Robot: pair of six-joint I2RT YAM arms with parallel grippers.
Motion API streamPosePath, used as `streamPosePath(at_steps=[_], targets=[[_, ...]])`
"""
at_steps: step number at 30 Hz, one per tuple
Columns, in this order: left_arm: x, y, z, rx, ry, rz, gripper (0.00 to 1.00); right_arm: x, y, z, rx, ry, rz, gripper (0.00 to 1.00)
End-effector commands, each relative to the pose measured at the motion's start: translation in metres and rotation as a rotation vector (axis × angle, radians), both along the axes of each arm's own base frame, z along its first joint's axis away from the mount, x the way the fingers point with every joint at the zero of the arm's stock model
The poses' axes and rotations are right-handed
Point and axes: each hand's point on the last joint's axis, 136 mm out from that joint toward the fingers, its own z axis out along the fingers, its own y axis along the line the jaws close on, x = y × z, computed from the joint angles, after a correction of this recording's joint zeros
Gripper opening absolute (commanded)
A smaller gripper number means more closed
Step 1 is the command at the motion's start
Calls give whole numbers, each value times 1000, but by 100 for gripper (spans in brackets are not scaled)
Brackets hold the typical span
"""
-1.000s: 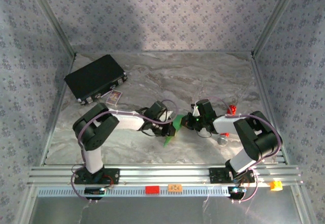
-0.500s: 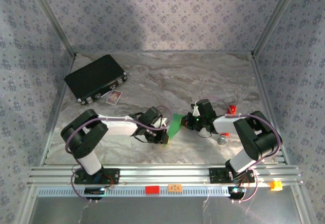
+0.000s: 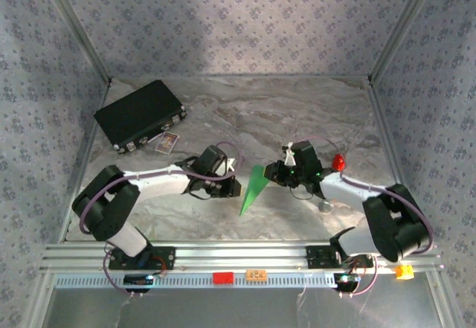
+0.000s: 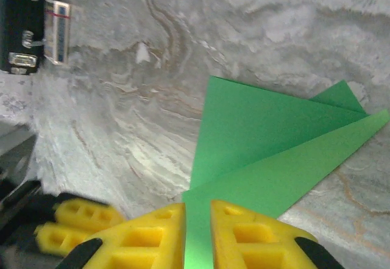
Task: Fold a paper plane with a square sheet of paper (pick it up from the middle)
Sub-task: Turn over a paper plane at the center of the table.
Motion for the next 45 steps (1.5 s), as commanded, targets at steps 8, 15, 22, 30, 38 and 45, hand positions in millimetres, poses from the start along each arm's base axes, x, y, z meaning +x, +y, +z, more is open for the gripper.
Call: streamPosePath(at_steps=[8, 15, 22, 30, 38, 45], targets=[[13, -29, -1, -78, 27, -82, 26, -34, -8, -25, -54, 85, -19, 23], [12, -27, -12, -55, 50, -81, 25, -43, -1, -30, -63, 89, -1, 23], [5, -26, -19, -50, 78, -103, 25, -48, 5, -32, -49, 95, 21, 24], [0, -24, -28, -37, 109, -112, 23, -51, 15, -33, -38, 102, 62, 23], [-2, -31, -19, -80, 106, -140, 22, -59, 24, -45, -43, 144, 109, 18], [-6, -35, -20, -88, 112, -155, 22, -61, 26, -50, -50, 162, 118, 16]])
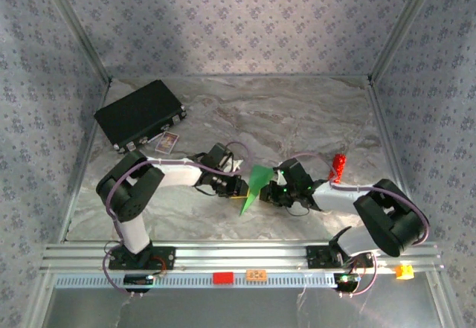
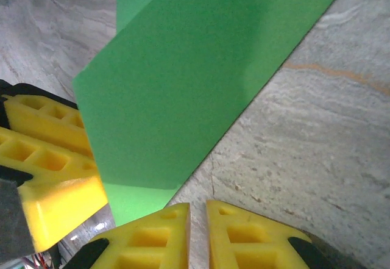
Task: Fold a paper plane with a square sheet of paper (pick it up from the middle)
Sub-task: Turn over a paper plane at the center of the table.
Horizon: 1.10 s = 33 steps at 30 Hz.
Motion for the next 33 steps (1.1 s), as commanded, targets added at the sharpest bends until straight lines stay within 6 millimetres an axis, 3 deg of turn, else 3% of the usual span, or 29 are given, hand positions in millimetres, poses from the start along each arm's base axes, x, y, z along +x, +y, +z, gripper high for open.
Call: streamPosePath(at_steps=[1, 26, 33], targets=[[-2, -11, 5, -40, -4, -42, 22, 2, 7, 4, 17, -2, 13, 16], [-15, -33, 5, -84, 20, -98, 23, 1, 12, -3, 39, 22, 22, 14], [-14, -35, 7, -86, 11, -85, 20, 2, 10, -3, 45, 22, 10, 14]])
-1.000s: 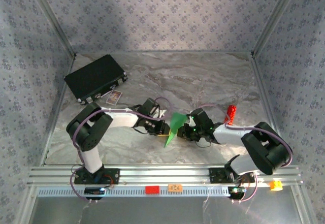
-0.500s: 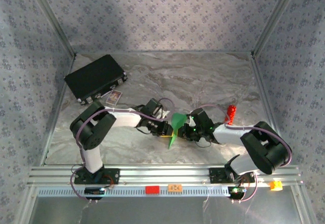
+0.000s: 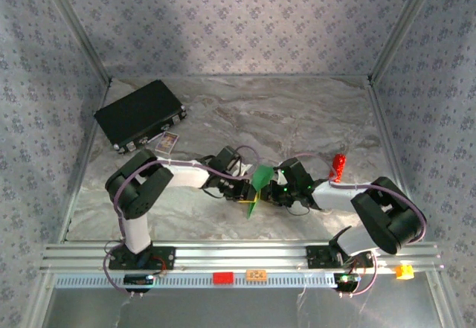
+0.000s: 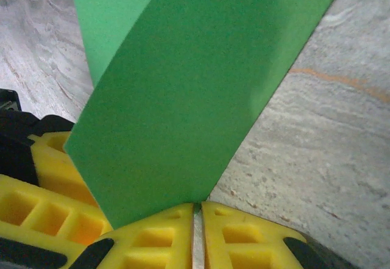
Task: Fold a paper plane with a square sheet of paper (pick it up from the middle)
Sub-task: Turn over a paper plane at the center of the table.
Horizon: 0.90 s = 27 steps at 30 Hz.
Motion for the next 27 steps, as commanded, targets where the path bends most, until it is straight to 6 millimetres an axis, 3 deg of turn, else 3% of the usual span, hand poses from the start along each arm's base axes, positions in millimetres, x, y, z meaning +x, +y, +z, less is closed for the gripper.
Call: streamPosePath(at_steps=[1, 8, 15, 20, 27], targets=[[4, -8, 6, -28, -14, -1, 19, 1, 9, -2, 29, 2, 8, 14], [8, -5, 12, -19, -46, 22, 13, 2, 8, -1, 31, 0, 4, 14], [17, 3, 28, -5, -123, 71, 3, 10, -2, 14, 10, -59, -41, 15], [36, 32, 38, 153, -277, 191, 2, 15, -23, 24, -76, -113, -98, 15], [52, 75, 45, 411, -421, 300, 2, 18, -27, 32, -73, -134, -129, 15]])
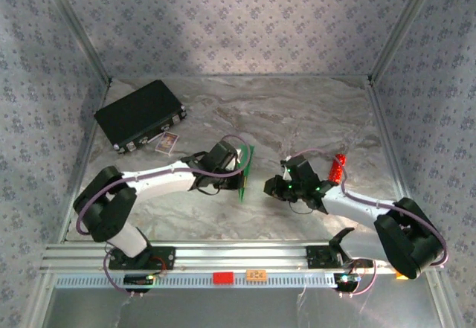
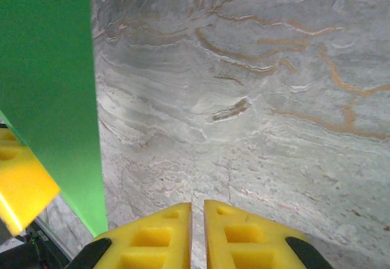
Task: Fold a paper plane with a square sheet of paper (pick it up from the middle)
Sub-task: Turn over a paper plane at the center of the table.
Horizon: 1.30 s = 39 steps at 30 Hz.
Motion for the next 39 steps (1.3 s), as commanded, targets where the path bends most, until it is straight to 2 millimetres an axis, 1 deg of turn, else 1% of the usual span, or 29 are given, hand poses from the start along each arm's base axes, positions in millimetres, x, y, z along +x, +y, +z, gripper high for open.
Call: streamPosePath(at_steps=[1, 5, 9, 14, 21, 29, 32, 39], targets=[[9, 35, -1, 203, -68, 89, 1, 2, -8, -2, -39, 4, -30, 16], [10, 45, -4, 279, -74, 109, 3, 5, -5, 2, -27, -5, -33, 16], [6, 46, -13, 303, -46, 111, 3, 6, -1, 10, -12, -18, -30, 16], [3, 47, -26, 337, -6, 115, 3, 8, -1, 14, -14, -28, -36, 16], [0, 44, -32, 344, 12, 108, 4, 7, 0, 14, -11, -29, -36, 17], [0, 44, -36, 355, 22, 101, 9, 6, -3, 10, -19, -22, -43, 18], [0, 43, -36, 354, 22, 99, 9, 6, -3, 9, -21, -20, -45, 18], [0, 40, -39, 355, 30, 92, 13, 5, -3, 7, -22, -14, -46, 18]])
